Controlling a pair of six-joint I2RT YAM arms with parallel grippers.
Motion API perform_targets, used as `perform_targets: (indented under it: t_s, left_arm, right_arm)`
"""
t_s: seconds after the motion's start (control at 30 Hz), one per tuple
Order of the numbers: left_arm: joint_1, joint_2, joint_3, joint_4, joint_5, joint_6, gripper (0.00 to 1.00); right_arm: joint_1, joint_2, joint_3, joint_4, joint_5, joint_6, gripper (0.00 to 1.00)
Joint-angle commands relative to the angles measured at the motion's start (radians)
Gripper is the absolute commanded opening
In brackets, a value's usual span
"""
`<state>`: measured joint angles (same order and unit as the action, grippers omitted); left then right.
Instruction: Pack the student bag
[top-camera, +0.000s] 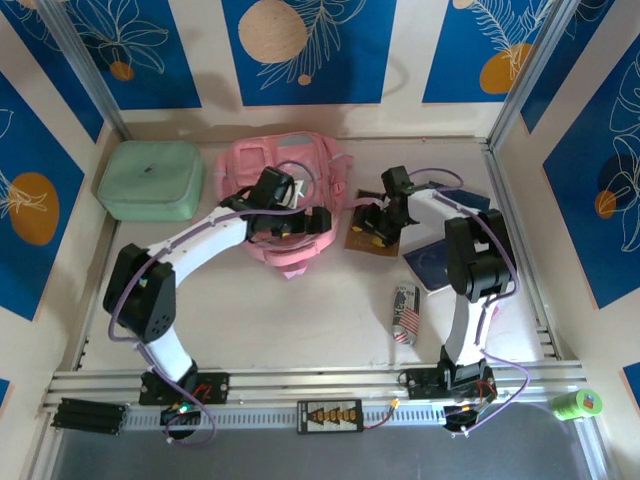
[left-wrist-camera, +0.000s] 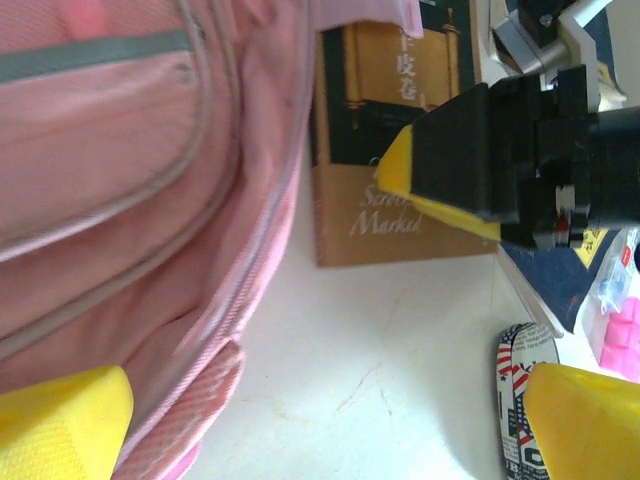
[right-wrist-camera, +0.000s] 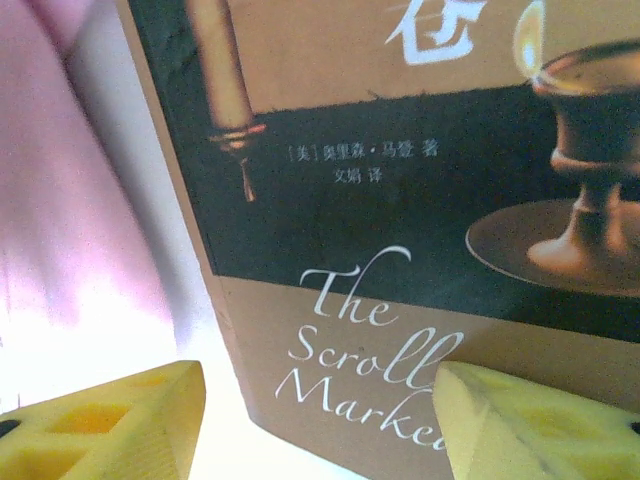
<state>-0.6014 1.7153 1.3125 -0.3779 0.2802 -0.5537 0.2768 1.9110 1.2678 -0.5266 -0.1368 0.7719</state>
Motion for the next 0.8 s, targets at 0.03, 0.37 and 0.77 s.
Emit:
perform_targets:
  t_s: [0.03, 0.37, 0.77]
  left_arm:
    - [-0.033, 0.044, 0.071, 0.008, -0.002, -0.039, 0.96]
    - [-0.074, 0.146, 0.227, -0.060, 0.016, -0.025, 0.86]
    - [-0.225, 0.368, 0.444, -0.227, -0.181, -0.068, 0.64]
  right_arm:
    - [0.035, -0.042, -0.115, -0.042, -0.065, 0.077, 0.63]
    - [-0.082, -0.262, -0.140, -0.030, -0.152, 0.033, 0.63]
    - [-0.191, -0.062, 0.033, -0.174, 0.054, -0.183, 0.47]
